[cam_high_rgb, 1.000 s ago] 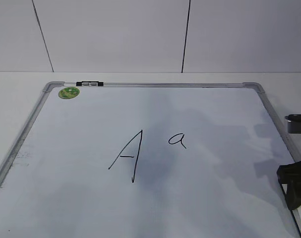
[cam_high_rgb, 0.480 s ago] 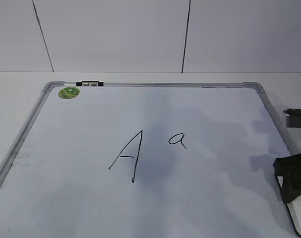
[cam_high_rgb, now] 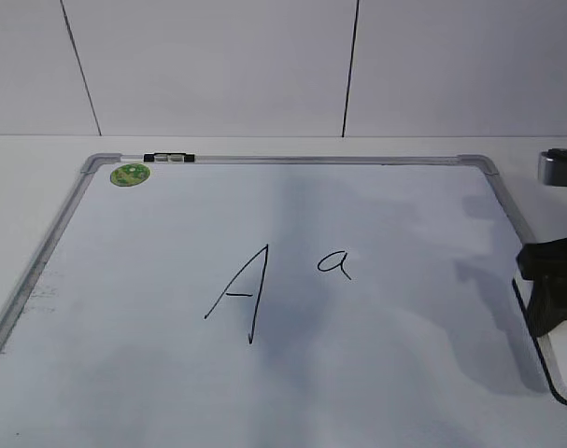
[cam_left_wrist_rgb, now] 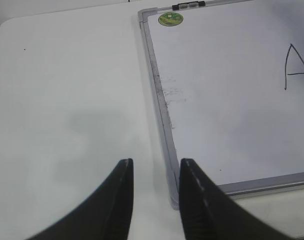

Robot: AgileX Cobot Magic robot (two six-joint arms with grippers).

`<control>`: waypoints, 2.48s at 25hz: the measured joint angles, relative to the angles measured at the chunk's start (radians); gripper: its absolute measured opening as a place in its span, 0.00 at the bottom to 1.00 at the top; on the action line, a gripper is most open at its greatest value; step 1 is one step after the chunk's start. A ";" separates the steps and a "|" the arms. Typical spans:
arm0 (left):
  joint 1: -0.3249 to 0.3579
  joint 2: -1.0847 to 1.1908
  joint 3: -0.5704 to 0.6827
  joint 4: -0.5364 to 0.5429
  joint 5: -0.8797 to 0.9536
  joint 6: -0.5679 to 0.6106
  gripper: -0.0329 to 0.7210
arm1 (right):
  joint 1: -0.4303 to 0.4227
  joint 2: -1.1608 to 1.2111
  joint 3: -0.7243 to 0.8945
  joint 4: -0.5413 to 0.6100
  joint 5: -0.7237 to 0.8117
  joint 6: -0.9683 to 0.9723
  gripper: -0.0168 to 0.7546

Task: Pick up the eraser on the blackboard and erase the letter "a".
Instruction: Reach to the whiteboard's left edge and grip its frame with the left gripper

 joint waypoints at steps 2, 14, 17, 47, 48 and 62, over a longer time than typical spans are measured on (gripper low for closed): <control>0.000 0.000 0.000 0.000 0.000 0.000 0.36 | 0.031 0.000 -0.018 0.000 0.018 -0.009 0.75; 0.000 0.000 0.000 0.000 0.000 0.000 0.35 | 0.185 0.028 -0.192 0.006 0.114 -0.015 0.75; 0.000 0.000 0.000 0.000 0.000 0.000 0.35 | 0.227 0.066 -0.221 -0.007 0.139 -0.015 0.75; 0.000 0.852 -0.334 -0.003 -0.198 0.028 0.36 | 0.291 0.203 -0.369 -0.054 0.162 -0.021 0.75; 0.000 0.902 -0.364 -0.014 -0.198 0.028 0.36 | 0.291 0.203 -0.369 -0.054 0.162 -0.021 0.75; 0.000 1.535 -0.608 -0.072 -0.220 0.028 0.36 | 0.291 0.203 -0.369 -0.052 0.162 -0.023 0.75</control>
